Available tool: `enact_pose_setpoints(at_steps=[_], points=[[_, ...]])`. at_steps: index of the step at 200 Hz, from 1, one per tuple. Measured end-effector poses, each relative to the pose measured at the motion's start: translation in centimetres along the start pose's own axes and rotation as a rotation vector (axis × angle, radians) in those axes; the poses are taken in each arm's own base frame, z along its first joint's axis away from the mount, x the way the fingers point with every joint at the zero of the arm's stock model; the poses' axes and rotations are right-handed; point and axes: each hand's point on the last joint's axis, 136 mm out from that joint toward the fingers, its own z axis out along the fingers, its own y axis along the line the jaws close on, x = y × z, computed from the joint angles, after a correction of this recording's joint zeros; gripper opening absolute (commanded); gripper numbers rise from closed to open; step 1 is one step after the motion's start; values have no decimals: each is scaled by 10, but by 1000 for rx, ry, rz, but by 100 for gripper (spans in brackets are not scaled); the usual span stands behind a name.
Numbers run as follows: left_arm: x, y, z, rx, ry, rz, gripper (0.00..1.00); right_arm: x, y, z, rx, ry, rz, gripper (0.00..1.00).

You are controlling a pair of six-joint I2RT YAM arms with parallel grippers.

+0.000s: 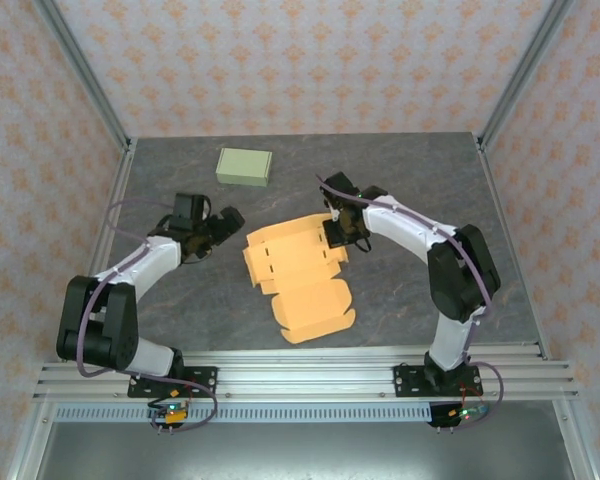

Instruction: Fold the paper box

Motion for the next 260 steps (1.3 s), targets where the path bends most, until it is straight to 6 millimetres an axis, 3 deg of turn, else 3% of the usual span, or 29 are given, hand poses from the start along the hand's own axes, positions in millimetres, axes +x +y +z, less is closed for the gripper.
enact_pose_setpoints(at_steps=[24,38,64,92,125,141,260], points=[[13,-11,9,69,11,37,94,-13,-32,-4,24,-28,40,0],[21,-17,11,91,12,67,94,-11,-39,0,30,-25,47,0],[38,-30,14,124,35,132,94,-3,-35,12,13,-28,40,0],[39,-39,21,165,35,149,91,8,-32,22,-12,-43,53,0],[39,-48,29,203,53,155,91,8,-38,14,-1,-100,64,0],[39,-58,28,234,52,165,100,3,-41,9,16,-134,65,0],[62,-103,20,351,59,249,100,3,-59,10,86,-182,96,0]])
